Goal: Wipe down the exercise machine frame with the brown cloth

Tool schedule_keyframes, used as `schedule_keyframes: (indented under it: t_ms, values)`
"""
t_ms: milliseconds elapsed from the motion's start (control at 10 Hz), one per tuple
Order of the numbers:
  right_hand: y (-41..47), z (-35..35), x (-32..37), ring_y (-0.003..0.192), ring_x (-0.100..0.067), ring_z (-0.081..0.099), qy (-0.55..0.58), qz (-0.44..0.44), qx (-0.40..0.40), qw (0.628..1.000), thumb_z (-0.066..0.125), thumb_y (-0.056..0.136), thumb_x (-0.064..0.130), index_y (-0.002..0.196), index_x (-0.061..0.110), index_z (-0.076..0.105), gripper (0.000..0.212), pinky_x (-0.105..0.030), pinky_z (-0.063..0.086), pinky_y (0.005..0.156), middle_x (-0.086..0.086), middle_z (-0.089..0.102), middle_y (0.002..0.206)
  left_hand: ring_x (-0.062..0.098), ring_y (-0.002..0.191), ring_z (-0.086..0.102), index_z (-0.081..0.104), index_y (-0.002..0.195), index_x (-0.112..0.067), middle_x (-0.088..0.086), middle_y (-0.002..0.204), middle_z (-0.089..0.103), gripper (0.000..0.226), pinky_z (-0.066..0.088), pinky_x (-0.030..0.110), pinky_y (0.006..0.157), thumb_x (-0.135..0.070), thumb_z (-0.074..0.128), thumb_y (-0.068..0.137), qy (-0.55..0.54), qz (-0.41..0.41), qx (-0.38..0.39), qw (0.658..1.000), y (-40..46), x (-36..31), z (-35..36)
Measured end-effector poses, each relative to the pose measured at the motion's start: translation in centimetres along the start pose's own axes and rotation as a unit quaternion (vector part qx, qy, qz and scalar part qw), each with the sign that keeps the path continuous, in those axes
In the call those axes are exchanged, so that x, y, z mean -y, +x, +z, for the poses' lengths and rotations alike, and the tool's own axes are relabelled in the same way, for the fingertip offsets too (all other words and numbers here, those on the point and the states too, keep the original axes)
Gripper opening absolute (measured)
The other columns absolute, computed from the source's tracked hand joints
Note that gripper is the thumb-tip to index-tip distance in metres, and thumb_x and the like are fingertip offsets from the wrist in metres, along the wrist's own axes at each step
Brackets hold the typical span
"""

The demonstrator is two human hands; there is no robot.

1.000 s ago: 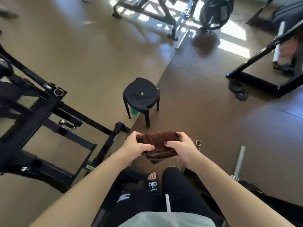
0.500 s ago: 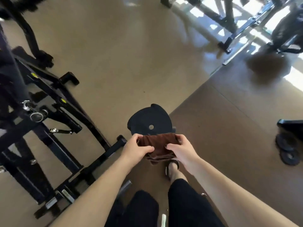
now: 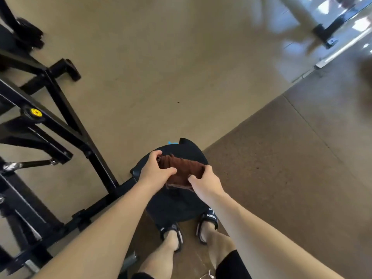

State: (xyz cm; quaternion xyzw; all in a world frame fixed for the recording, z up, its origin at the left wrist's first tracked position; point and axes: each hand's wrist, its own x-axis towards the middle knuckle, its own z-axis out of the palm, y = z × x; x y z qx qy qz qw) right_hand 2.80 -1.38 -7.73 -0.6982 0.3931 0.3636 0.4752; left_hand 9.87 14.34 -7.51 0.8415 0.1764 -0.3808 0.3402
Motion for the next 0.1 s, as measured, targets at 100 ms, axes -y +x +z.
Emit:
schedule_keyframes:
  t_ms: [100]
  values:
    - [1.04, 0.00, -0.21, 0.131, -0.028, 0.055, -0.091, -0.003, -0.023, 0.996, 0.054, 0.103, 0.037, 0.160, 0.017, 0.022, 0.068, -0.042, 0.051, 0.107, -0.008, 0.046, 0.152, 0.027, 0.141, 0.044, 0.022, 0.155, -0.043, 0.004, 0.158, 0.037, 0.095, 0.043, 0.047, 0.113, -0.027, 0.082, 0.083, 0.011, 0.009, 0.007, 1.000, 1.83, 0.97, -0.34]
